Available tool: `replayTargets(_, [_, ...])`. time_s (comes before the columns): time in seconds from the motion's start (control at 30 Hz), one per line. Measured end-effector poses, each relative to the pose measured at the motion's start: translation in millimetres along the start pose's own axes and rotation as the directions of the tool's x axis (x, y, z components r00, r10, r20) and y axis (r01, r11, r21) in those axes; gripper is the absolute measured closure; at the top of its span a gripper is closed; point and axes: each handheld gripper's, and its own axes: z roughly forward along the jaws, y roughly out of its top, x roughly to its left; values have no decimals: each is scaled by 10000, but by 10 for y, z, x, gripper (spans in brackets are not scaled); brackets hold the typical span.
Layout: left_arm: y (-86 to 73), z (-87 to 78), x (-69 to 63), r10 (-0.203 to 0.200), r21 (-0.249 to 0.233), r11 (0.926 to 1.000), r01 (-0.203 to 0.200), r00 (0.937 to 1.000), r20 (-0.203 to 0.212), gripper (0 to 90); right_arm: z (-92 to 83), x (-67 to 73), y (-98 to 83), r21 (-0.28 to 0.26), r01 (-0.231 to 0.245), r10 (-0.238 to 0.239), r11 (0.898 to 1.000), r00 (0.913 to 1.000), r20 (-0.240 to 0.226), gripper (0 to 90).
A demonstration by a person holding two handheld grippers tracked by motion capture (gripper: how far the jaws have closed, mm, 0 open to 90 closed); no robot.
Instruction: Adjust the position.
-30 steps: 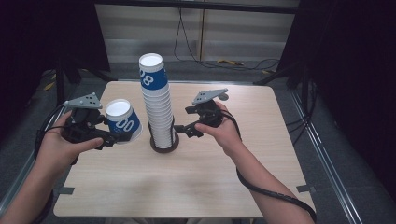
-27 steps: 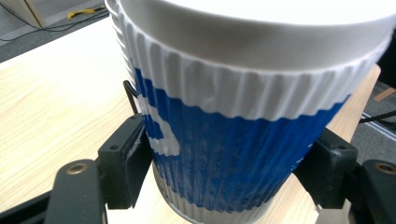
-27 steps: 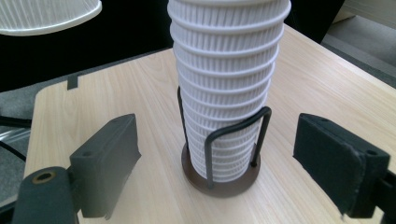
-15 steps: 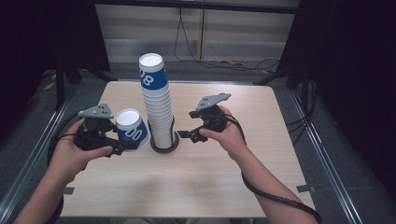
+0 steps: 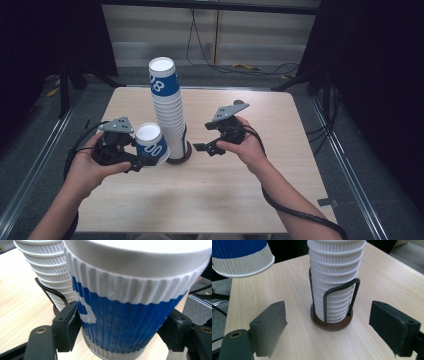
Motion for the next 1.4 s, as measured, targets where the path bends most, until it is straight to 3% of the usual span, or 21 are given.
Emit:
replayTargets(0.2, [-54,84,-38,-57,74,10000,57,10000,-27,270,-15,10,-85,83,74,-74,9999,10000,38,134])
replayTargets(0.4, [-78,187,-70,194,395,9990,-192,9998,-29,270,-92,23,-142,-5,24,-24,10000,10000,93,134])
replayTargets(0.63, [-75,280,-106,213,394,9990,-214,9998,24,270,-146,60,-223,57,9,-10,10000,9998,200,134])
replayTargets(0.97, [-21,378,-147,636,800,9947,-639,9980,63,270,-235,128,-298,130,79,-81,9999,9998,196,134])
replayTargets(1.2, [13,495,-164,558,885,9944,-569,9983,151,270,-321,114,-387,12,-156,155,9999,9993,344,134])
replayTargets(1.4, [73,578,-212,765,1102,9908,-789,9967,256,270,-401,105,-457,66,-189,186,9998,9989,437,134])
